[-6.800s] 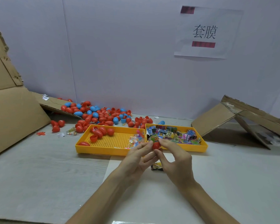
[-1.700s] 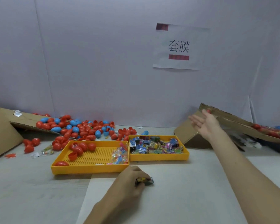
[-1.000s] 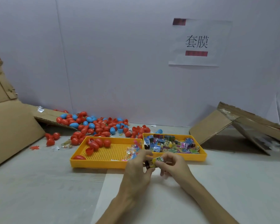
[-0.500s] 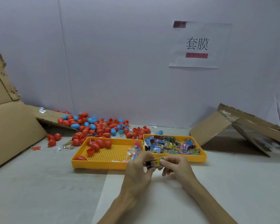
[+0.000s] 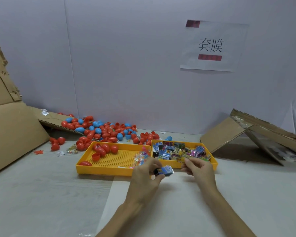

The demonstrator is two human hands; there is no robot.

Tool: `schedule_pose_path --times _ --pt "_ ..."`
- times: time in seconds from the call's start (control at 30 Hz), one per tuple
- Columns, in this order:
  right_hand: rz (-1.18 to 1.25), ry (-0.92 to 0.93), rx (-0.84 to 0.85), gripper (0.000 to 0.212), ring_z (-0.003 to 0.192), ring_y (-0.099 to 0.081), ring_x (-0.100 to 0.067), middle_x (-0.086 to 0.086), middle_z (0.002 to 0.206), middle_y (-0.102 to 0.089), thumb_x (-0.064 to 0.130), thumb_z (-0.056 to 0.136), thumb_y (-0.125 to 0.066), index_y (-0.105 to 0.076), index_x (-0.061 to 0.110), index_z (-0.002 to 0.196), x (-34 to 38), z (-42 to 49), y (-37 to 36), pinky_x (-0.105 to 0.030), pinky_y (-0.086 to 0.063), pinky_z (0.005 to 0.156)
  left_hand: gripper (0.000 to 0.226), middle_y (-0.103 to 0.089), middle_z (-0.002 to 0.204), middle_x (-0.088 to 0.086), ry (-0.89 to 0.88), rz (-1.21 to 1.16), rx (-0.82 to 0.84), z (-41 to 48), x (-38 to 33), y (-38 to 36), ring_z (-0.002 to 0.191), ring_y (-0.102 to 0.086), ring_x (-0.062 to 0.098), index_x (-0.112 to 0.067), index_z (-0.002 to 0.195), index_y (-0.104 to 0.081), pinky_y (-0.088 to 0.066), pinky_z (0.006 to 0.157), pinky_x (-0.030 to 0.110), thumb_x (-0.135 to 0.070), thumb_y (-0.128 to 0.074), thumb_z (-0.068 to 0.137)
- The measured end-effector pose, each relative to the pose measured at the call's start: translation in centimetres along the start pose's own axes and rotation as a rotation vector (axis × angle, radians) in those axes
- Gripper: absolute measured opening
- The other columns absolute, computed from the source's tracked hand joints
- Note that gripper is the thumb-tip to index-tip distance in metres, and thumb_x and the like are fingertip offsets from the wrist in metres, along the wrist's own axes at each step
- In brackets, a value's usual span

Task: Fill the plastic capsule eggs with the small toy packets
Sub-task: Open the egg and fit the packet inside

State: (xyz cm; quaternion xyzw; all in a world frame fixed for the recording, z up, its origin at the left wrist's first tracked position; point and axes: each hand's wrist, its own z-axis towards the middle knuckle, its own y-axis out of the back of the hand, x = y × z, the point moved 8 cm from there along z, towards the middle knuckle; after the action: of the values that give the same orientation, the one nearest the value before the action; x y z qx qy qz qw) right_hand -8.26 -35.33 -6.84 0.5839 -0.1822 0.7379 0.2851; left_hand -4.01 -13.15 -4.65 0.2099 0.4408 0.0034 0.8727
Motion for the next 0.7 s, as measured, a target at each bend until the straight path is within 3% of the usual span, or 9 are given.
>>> schedule_pose_path --times 0.07,0.17,0.3,0.43,0.6,0.7 --pt "0.105 -0.055 0.028 0.008 0.076 -0.075 -0.024 -0.013 0.08 -0.076 0.006 0.09 -0.072 -0.076 0.009 0.083 -0.4 0.1 0.1 -0.029 -0.06 0.07 0.022 -0.07 0.093 -0.01 0.041 0.052 0.212 -0.6 0.5 -1.9 0.086 -0.067 0.009 -0.021 0.098 -0.068 -0.057 0.08 0.029 -0.01 -0.077 0.081" --pt "0.205 -0.111 0.124 0.009 0.084 -0.076 -0.026 -0.016 0.087 -0.076 0.008 0.088 -0.074 -0.078 0.01 0.081 -0.5 0.0 -0.9 -0.024 -0.059 0.067 0.024 -0.071 0.102 -0.008 -0.009 0.229 0.394 -1.5 0.4 -4.0 0.09 -0.063 0.007 -0.027 0.106 -0.069 -0.053 0.083 0.025 -0.018 -0.072 0.084" --pt "0.179 -0.131 0.328 0.016 0.082 -0.075 -0.028 -0.019 0.089 -0.075 0.009 0.09 -0.07 -0.079 0.015 0.077 -0.2 -0.8 -2.6 -0.024 -0.055 0.066 0.038 -0.065 0.115 -0.02 0.05 0.065 0.248 -0.7 -0.3 -2.7 0.1 -0.064 -0.001 -0.033 0.125 -0.06 -0.053 0.082 0.013 -0.036 -0.074 0.09" --pt "0.145 -0.106 0.578 0.007 0.075 -0.069 -0.024 -0.014 0.082 -0.072 0.02 0.079 -0.079 -0.076 0.013 0.077 0.6 -2.4 -4.8 -0.029 -0.056 0.071 0.037 -0.068 0.112 -0.018 0.09 -0.07 0.062 -0.1 -0.4 -0.5 0.096 -0.063 -0.01 -0.033 0.128 -0.061 -0.052 0.075 0.012 -0.034 -0.072 0.093" --pt "0.1 -0.046 0.663 0.021 0.075 -0.063 -0.021 -0.011 0.078 -0.068 0.03 0.074 -0.084 -0.077 0.012 0.082 1.1 -3.2 -5.5 -0.03 -0.054 0.072 0.009 -0.072 0.086 -0.02 0.064 -0.056 0.113 0.1 -0.6 -1.0 0.086 -0.066 -0.003 -0.028 0.096 -0.079 -0.051 0.069 0.013 -0.023 -0.074 0.091" --pt "0.073 -0.021 0.603 0.026 0.071 -0.061 -0.023 -0.014 0.075 -0.066 0.032 0.072 -0.085 -0.076 0.009 0.081 1.3 -2.8 -5.1 -0.031 -0.052 0.069 0.011 -0.074 0.079 -0.014 0.124 -0.129 0.148 0.1 0.0 -1.4 0.079 -0.071 0.005 -0.025 0.088 -0.079 -0.057 0.071 0.02 -0.014 -0.075 0.09"
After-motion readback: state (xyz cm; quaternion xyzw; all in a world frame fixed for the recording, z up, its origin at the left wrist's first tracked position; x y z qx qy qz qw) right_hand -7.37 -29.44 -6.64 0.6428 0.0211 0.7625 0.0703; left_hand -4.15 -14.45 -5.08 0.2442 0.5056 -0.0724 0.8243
